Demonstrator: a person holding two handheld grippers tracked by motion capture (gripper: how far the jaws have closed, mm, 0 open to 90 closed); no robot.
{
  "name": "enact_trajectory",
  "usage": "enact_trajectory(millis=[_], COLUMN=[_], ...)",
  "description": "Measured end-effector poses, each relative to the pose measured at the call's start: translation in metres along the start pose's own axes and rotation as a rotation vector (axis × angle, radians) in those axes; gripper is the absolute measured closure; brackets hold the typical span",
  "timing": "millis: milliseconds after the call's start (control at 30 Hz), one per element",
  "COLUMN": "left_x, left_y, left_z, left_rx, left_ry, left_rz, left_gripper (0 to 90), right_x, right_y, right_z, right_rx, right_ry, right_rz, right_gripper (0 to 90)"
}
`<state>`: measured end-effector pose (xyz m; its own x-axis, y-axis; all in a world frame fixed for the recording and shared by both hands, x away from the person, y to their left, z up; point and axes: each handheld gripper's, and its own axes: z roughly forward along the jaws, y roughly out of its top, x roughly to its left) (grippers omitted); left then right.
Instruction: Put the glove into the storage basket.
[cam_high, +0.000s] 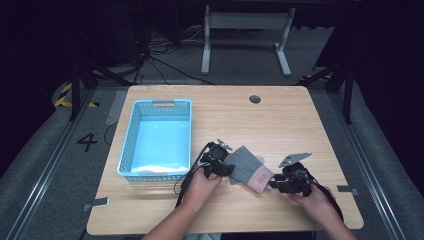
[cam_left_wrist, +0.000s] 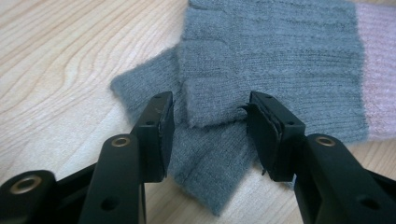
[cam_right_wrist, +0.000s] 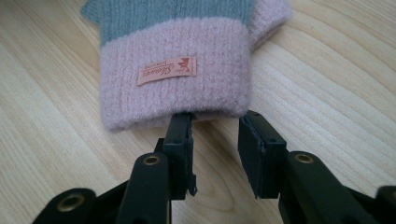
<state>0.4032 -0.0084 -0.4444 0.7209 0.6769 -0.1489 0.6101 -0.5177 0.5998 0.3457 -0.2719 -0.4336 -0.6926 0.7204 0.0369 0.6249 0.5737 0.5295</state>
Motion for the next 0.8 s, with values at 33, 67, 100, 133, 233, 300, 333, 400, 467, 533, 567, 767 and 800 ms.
enact_trajectory(millis=[33, 67, 100, 133, 233, 300, 333, 400, 467, 533, 567, 767, 800], left_x=[0.0, 0.0, 0.0, 0.0, 0.0, -0.001, -0.002, -0.004, -0.006, -0.007, -0.007, -0.012, -0.013], left_y=[0.0, 0.0, 0.0, 0.0, 0.0, 0.001, 0.0, 0.001, 0.001, 0.001, 0.001, 0.001, 0.001], left_z=[0.0, 0.0, 0.001, 0.001, 0.002, 0.002, 0.002, 0.003, 0.003, 0.004, 0.004, 0.004, 0.004], left_rx=[0.002, 0.007, 0.005, 0.007, 0.012, 0.02, 0.021, 0.023, 0.027, 0.028, 0.03, 0.043, 0.045], left_ry=[-0.004, -0.009, -0.008, -0.014, -0.023, -0.021, -0.011, 0.004, 0.016, 0.027, 0.035, 0.084, 0.095], left_rz=[0.002, 0.003, 0.004, 0.004, 0.013, 0.025, 0.036, 0.05, 0.056, 0.062, 0.066, 0.102, 0.106], left_gripper=[53.1, 53.6, 53.8, 54.3, 56.5, 59.0, 59.5, 60.6, 61.7, 63.3, 64.1, 69.9, 72.2], right_x=[0.0, 0.0, 0.0, 0.0, 0.0, 0.001, 0.001, 0.002, 0.002, 0.003, 0.003, 0.003, 0.003], right_y=[0.0, 0.0, 0.0, 0.001, 0.001, 0.001, 0.001, 0.002, 0.002, 0.001, 0.001, 0.001, 0.001], right_z=[0.001, 0.001, 0.002, 0.002, 0.004, 0.005, 0.005, 0.006, 0.007, 0.007, 0.007, 0.008, 0.008], right_rx=[0.002, 0.001, 0.004, 0.005, 0.011, 0.017, 0.016, 0.021, 0.02, 0.023, 0.024, 0.024, 0.024], right_ry=[0.0, -0.001, -0.002, -0.001, -0.005, -0.008, -0.012, -0.01, -0.011, -0.01, -0.009, -0.005, -0.005], right_rz=[-0.002, -0.001, 0.002, 0.006, 0.006, 0.003, 0.002, 0.007, 0.002, 0.007, 0.008, 0.014, 0.013], right_gripper=[65.0, 65.0, 65.1, 65.2, 65.4, 65.6, 65.6, 65.6, 65.6, 65.6, 65.6, 65.7, 65.8])
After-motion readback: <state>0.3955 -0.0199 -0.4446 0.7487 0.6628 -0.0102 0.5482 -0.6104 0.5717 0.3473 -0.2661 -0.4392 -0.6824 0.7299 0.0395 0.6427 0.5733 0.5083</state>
